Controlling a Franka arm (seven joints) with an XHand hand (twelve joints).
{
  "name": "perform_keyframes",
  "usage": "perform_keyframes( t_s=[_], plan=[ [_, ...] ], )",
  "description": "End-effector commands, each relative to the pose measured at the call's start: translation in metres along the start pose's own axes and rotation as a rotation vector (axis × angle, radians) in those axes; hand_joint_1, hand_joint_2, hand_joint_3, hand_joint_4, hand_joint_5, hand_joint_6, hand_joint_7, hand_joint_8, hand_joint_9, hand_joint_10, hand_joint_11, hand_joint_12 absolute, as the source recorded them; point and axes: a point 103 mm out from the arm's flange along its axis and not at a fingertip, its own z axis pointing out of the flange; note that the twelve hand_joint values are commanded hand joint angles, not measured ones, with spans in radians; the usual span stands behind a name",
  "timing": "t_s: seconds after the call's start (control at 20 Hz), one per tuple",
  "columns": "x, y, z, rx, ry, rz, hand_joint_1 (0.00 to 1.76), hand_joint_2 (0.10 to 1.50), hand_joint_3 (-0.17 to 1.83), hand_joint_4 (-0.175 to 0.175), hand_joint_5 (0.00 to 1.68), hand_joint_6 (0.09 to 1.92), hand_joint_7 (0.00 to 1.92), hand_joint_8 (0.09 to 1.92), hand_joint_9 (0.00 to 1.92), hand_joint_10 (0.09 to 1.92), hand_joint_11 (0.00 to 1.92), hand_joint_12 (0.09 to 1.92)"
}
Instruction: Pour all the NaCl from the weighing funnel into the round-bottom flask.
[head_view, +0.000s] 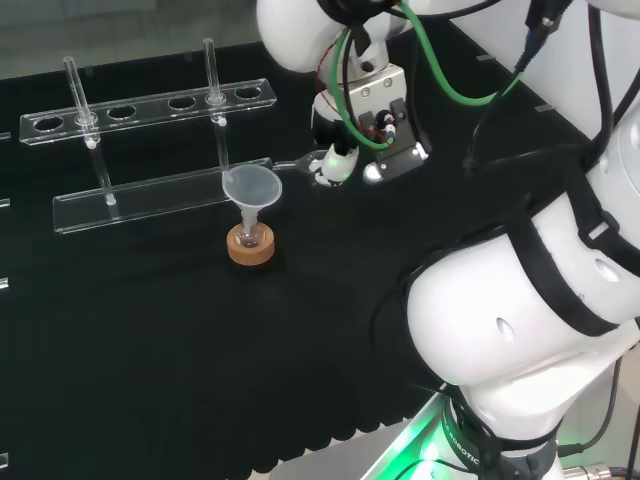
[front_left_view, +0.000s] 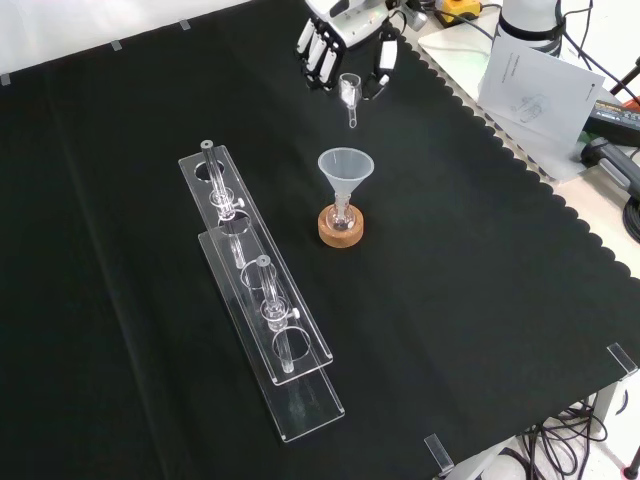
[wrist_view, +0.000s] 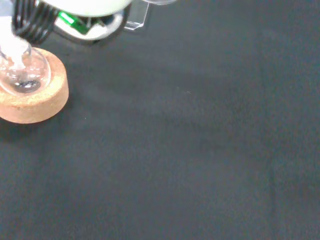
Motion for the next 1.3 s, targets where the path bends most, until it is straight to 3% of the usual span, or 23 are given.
perform_keyframes(
  t_s=[0.05,0.8,1.3],
  plan=[
    [0.018,0.007,-0.002,0.014,-0.049,0.003,1.12,0.64,0.73,0.175,1.23,0.78,0.74,0.61,1.03,0.34,0.75,1.10],
    [0.038,0.016,-0.011,0.015,-0.203,0.064,1.12,0.63,0.73,0.175,1.23,0.78,0.74,0.61,1.03,0.33,0.75,1.09],
    [0.046,0.017,-0.016,0.041,-0.271,0.102,1.12,0.63,0.73,0.175,1.23,0.78,0.74,0.61,1.03,0.33,0.75,1.09]
  ],
)
